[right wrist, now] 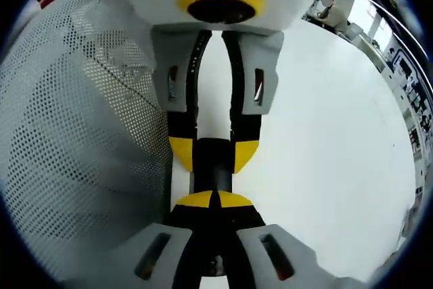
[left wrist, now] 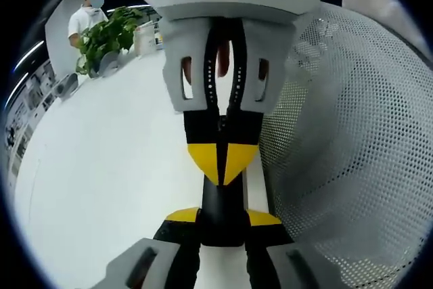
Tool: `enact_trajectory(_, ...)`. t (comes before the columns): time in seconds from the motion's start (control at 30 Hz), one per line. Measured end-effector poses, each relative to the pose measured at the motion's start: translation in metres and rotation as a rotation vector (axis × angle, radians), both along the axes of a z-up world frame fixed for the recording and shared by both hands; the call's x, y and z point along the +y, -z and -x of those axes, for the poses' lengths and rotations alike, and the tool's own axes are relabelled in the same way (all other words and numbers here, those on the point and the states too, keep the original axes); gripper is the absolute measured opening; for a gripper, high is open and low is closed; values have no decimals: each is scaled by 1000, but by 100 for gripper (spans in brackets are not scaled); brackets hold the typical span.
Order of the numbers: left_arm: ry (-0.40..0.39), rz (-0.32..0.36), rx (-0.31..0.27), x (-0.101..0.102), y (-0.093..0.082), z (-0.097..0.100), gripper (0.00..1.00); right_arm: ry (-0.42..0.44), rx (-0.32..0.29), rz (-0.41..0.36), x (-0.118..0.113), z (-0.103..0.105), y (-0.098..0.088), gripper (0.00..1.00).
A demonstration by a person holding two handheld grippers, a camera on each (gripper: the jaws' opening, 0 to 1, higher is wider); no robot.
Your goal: Press the specified remote control buttons in sequence, fully releasing each button before pressing the next.
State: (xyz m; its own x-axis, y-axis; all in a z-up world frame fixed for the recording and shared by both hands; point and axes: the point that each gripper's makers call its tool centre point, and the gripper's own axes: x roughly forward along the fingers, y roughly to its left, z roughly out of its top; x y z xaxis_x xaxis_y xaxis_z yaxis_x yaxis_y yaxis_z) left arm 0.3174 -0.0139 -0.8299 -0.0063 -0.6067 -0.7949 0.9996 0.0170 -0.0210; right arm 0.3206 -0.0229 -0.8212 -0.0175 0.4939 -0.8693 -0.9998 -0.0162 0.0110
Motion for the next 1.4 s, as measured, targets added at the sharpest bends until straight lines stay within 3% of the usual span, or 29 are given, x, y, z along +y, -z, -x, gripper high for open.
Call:
enact_trajectory(0.23, -2, 0, -1, 0, 0, 0, 24, 36, 15, -70, -3, 1, -2, 1)
enact_trajectory(0.3, -2, -2, -1, 0, 0, 0, 24, 71, -15, -85, -3, -5, -3, 7)
enact_trajectory(0.5, -3, 2, 2, 0, 0, 0, 24, 67, 74, -69, -15, 1, 1, 22)
enact_trajectory(1.1, -3, 1, -1, 0, 0, 0, 24, 94, 58, -52, -48, 2, 1, 23)
enact_trajectory(1.2, -3, 2, 0, 0, 0, 0, 24, 76, 31, 12, -60, 2, 9, 25)
enact_trajectory(1.4, -2, 0, -2, 0, 0, 0, 24, 84, 39, -3, -60, 3, 9, 25)
